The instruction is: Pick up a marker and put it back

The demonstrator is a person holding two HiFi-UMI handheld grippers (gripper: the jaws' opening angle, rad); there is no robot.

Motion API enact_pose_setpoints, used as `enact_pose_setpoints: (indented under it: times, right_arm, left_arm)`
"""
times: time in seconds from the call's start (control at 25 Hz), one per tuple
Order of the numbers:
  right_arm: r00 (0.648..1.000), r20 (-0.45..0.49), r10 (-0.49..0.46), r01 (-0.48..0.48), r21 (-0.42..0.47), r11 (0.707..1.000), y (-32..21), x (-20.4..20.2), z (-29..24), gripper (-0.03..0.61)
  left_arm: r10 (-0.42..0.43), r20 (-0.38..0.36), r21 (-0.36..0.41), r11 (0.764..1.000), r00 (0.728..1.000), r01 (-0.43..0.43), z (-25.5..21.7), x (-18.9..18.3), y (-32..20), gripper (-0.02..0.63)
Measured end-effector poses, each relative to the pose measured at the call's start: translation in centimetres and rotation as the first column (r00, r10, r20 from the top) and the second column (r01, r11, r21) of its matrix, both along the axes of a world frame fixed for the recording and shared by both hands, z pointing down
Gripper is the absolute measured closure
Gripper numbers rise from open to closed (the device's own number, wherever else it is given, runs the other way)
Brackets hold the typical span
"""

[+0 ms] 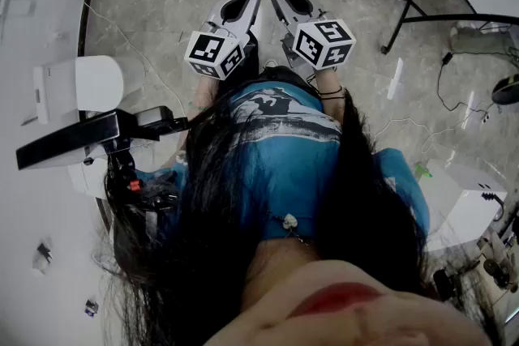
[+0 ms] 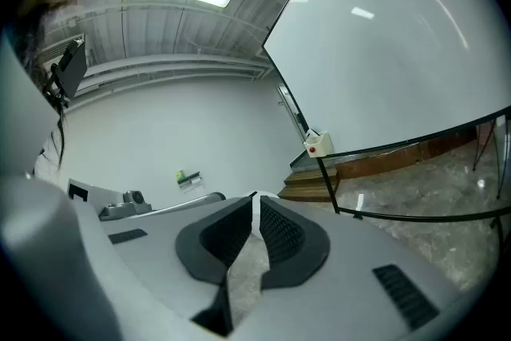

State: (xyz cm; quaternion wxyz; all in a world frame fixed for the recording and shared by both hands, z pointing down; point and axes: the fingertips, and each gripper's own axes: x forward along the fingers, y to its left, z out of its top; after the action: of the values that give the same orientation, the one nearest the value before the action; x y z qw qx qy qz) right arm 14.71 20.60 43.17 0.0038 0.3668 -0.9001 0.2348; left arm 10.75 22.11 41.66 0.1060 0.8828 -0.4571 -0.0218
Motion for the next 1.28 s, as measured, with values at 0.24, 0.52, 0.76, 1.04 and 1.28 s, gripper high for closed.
enact_pose_setpoints:
  times: [0.24, 0.52, 0.76, 1.04, 1.28]
  right_arm:
    - [0.999, -0.008, 0.041, -0.041, -0.023, 0.999, -4.5, -1.0, 0.8, 0.541]
    - [0.997, -0.024, 0.074, -0.075, -0.044, 0.996, -14.0, -5.9, 1.4, 0.541]
    - [0.995, -0.031, 0.097, -0.098, -0.033, 0.995, -21.2, -11.4, 0.5, 0.541]
    - [0.990, -0.055, 0.129, -0.132, -0.060, 0.989, -27.1, -15.3, 1.9, 0.541]
    - [0.985, -0.088, 0.148, -0.155, -0.068, 0.986, -29.6, -15.9, 2.2, 0.541]
  left_arm:
    - [0.002, -0.007, -0.008, 1.000, 1.000, -0.002, 0.4, -2.6, -4.5, 0.614]
    - [0.028, -0.001, 0.000, 1.000, 1.000, -0.028, 0.1, -8.7, -14.7, 0.614]
    - [0.030, -0.024, 0.003, 1.000, 0.999, -0.030, -0.5, -14.8, -22.6, 0.614]
    - [0.060, -0.029, -0.018, 0.998, 0.998, -0.060, 0.7, -19.0, -28.9, 0.614]
    - [0.060, -0.066, -0.067, 0.996, 0.996, -0.065, 2.1, -20.4, -31.3, 0.614]
